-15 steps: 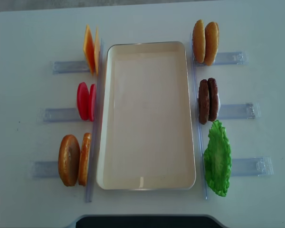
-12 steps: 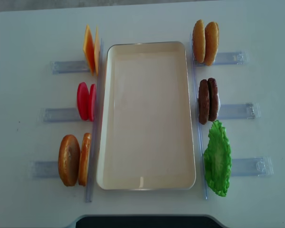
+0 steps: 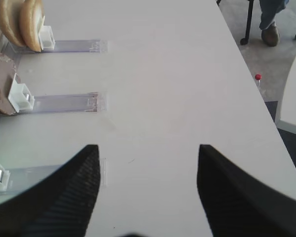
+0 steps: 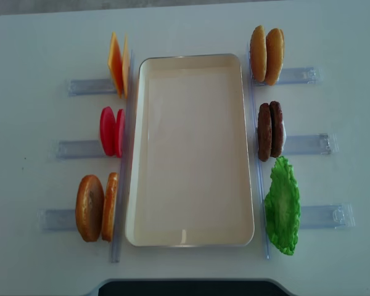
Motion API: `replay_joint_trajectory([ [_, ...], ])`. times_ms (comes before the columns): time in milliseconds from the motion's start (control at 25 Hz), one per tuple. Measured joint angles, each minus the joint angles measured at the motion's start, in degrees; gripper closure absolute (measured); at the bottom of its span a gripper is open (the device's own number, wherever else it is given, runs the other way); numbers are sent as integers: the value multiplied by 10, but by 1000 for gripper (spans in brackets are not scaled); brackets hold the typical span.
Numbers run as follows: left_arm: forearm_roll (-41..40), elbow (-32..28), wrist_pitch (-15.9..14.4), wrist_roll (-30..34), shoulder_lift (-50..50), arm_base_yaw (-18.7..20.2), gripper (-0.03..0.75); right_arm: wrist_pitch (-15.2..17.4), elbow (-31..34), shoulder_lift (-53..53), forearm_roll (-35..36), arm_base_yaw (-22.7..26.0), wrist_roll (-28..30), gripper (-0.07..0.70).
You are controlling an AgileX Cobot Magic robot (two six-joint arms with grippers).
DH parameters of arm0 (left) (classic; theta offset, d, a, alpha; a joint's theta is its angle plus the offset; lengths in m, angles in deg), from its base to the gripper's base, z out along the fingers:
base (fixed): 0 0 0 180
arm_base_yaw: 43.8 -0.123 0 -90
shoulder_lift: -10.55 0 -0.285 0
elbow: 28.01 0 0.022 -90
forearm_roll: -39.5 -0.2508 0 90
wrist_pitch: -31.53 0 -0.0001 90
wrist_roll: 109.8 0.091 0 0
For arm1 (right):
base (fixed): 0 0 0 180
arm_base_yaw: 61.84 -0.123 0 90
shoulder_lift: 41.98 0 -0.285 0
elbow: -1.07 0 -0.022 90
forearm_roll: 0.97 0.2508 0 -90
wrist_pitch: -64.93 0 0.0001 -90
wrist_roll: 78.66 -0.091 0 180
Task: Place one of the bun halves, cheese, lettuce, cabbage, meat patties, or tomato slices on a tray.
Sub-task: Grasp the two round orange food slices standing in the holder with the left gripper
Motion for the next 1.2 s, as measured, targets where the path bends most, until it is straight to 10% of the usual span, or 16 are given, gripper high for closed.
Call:
replay_joint_trajectory([
  [1200,-1,0,0,0,0,0,348,0,0,0,0,0,0,216],
])
